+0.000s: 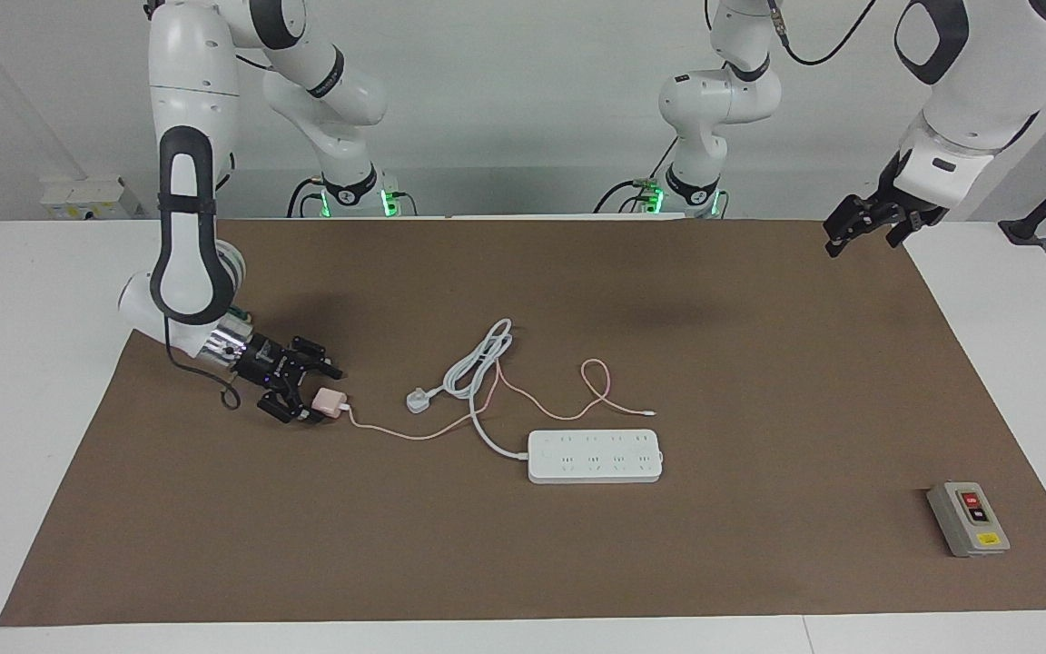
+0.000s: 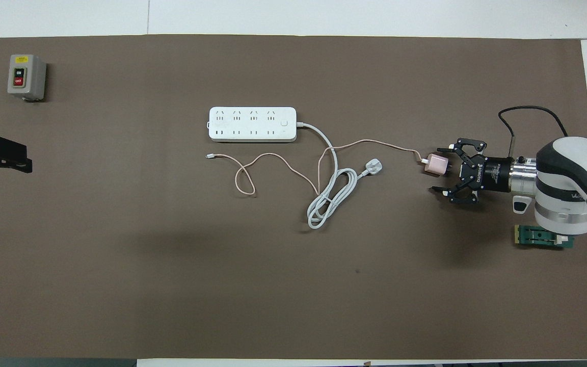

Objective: Plug charger into power strip
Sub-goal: 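Lift the pink charger with the right gripper while the left gripper rises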

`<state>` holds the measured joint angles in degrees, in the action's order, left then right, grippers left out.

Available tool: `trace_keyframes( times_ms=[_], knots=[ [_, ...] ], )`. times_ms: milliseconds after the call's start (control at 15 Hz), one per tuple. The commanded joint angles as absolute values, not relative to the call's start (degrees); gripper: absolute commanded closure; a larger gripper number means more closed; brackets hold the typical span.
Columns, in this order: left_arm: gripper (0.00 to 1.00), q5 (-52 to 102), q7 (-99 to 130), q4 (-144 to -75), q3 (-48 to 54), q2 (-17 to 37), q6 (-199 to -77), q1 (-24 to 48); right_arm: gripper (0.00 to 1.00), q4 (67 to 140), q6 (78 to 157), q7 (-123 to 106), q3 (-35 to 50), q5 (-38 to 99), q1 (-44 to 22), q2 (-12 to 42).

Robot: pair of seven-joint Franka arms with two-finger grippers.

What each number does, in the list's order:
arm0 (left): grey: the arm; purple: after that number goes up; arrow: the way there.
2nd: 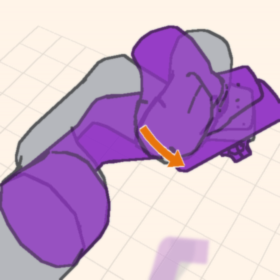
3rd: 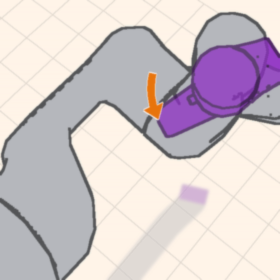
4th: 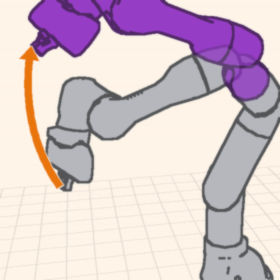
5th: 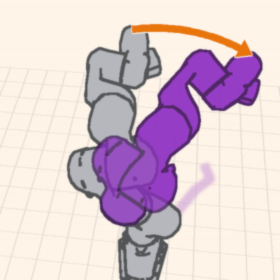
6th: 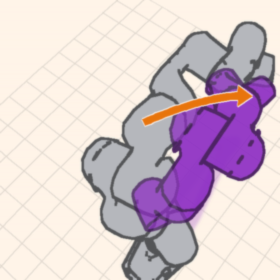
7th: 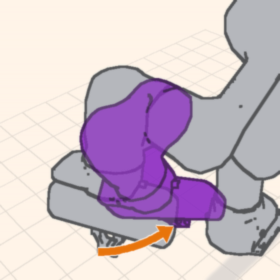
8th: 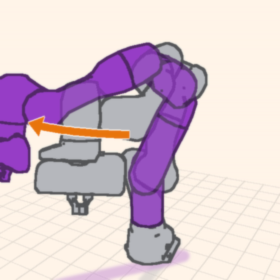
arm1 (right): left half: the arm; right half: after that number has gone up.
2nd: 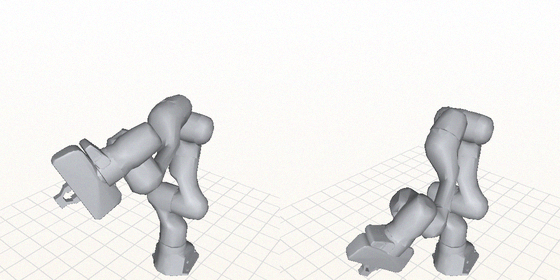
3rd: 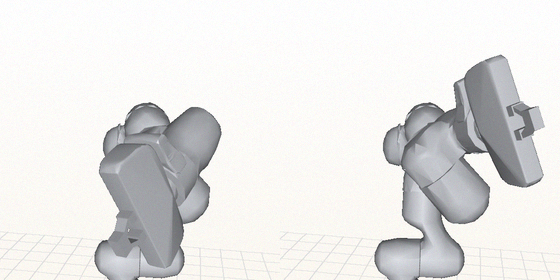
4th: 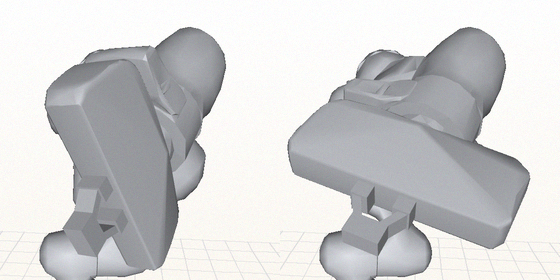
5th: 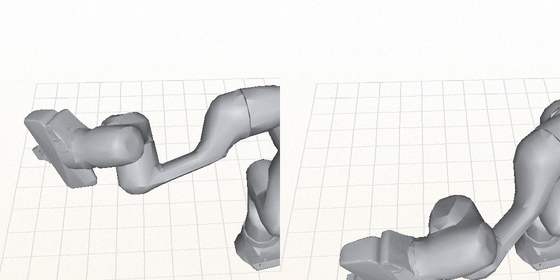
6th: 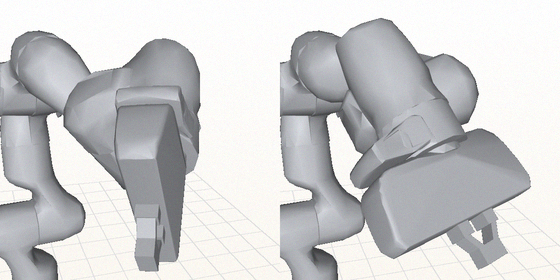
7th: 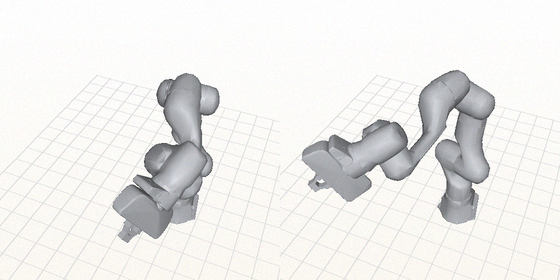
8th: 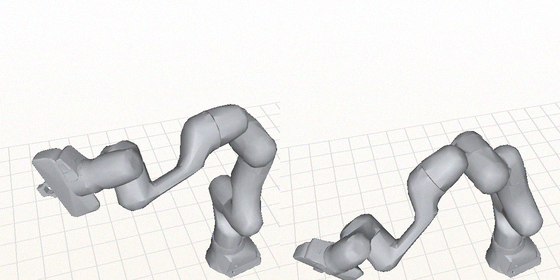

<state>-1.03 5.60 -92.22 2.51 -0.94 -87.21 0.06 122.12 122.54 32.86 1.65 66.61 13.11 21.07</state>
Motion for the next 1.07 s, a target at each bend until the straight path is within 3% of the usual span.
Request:
trace_keyframes(
  times_ms=[0, 134, 267, 468, 602, 1003],
  knots=[
    [0.00, -0.7, 5.4, -93.3, 1.9, -2.1, -87.3, 1.1, 0.03, 122.1, 126.6, 27.7, 1.8, 68.4, 13.4, 23.5],
    [0.00, -0.9, 5.4, -93.3, 1.8, -2.1, -86.6, 2.1, 0.14, 122.1, 126.6, 26.2, 1.8, 68.4, 13.8, 24.3],
    [0.00, -1.3, 5.4, -93.3, 1.8, -2.1, -85.8, 2.7, 0.41, 122.1, 127.0, 24.2, 1.8, 68.4, 13.9, 25.2],
    [0.00, -1.9, 5.4, -93.4, 1.9, -2.1, -86.0, 3.4, 0.66, 121.9, 126.9, 21.5, 1.8, 68.5, 14.5, 26.9],
    [0.00, -1.9, 5.3, -93.4, 1.9, -2.1, -85.8, 4.2, 0.99, 120.9, 126.3, 18.6, 1.8, 68.6, 15.6, 28.8],
    [0.00, -1.8, 5.2, -93.4, 1.9, -2.1, -85.7, 4.9, 1.00, 120.1, 125.7, 18.8, 1.8, 68.2, 15.4, 28.7]
  ],
)
